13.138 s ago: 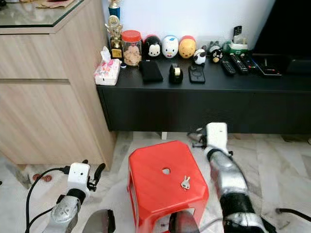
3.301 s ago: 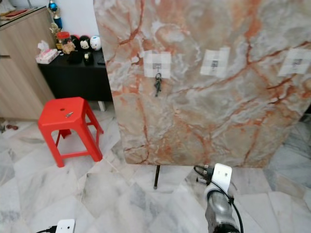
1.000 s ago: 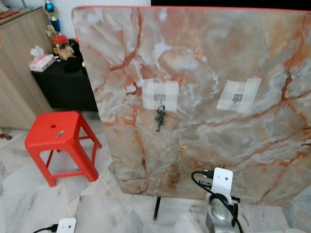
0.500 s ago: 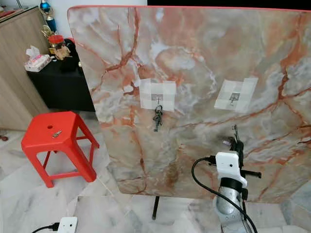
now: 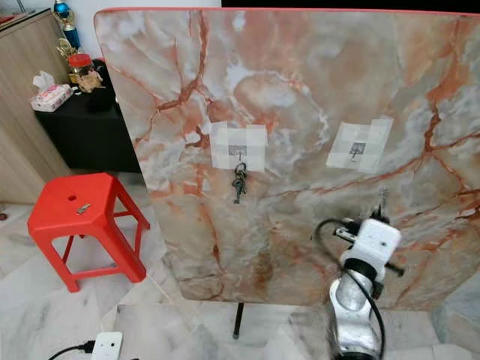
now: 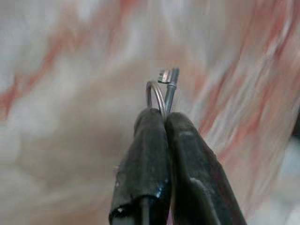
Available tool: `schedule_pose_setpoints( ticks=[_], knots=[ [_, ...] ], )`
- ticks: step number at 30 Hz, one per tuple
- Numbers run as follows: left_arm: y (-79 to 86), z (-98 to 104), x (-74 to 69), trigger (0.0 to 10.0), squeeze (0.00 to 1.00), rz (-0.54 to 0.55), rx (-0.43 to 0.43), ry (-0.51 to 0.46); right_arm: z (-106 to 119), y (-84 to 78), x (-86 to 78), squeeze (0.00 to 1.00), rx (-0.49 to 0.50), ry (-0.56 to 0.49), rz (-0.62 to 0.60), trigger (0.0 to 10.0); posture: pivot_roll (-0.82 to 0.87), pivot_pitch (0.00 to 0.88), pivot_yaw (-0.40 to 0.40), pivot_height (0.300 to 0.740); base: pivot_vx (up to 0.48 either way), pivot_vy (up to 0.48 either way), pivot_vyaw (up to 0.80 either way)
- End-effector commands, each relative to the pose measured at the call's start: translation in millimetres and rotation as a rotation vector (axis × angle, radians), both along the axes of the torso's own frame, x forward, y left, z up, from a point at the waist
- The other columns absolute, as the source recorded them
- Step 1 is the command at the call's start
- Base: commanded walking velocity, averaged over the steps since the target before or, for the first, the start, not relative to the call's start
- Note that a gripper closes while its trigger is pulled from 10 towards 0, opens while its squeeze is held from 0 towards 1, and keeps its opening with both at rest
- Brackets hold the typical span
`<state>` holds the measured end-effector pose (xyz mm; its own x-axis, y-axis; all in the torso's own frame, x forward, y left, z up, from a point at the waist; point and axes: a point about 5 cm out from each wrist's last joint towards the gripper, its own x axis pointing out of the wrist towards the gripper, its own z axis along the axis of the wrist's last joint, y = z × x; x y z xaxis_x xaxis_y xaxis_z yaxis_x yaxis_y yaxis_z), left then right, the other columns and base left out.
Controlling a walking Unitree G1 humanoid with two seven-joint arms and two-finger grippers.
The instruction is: Hang keys on a hook
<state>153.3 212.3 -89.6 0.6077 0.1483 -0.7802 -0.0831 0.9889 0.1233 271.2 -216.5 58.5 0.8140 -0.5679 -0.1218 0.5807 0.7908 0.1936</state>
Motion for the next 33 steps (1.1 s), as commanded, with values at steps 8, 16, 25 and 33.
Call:
schedule_pose_setpoints(
  ticks=[8, 16, 25, 33],
  knots=[
    [0.5, -2, -4.4, 10.0, 0.00, -0.019, 0.011, 0.019, -10, -7.9, -7.0, 0.00, 0.121, 0.034, 0.044, 10.0, -0.05, 0.000, -0.015, 0.740, 0.000, 0.000, 0.00],
    [1.4, -2, -5.7, 10.0, 0.00, -0.019, 0.014, 0.019, 19, -4.7, 11.5, 0.00, 0.072, -0.094, 0.119, 10.0, -0.05, 0.000, -0.014, 0.740, 0.000, 0.000, 0.00],
    [1.7, -2, -6.7, 10.0, 0.00, -0.020, 0.014, 0.023, 40, -3.6, 15.5, 0.00, -0.099, -0.141, 0.112, 10.0, -0.04, 0.000, -0.016, 0.740, 0.000, 0.000, 0.00],
    [1.7, -3, -6.9, 10.0, 0.00, -0.021, 0.013, 0.027, 56, -3.9, 14.1, 0.00, -0.331, -0.161, 0.093, 10.0, -0.05, 0.000, -0.016, 0.740, 0.000, 0.000, 0.00]
  ],
)
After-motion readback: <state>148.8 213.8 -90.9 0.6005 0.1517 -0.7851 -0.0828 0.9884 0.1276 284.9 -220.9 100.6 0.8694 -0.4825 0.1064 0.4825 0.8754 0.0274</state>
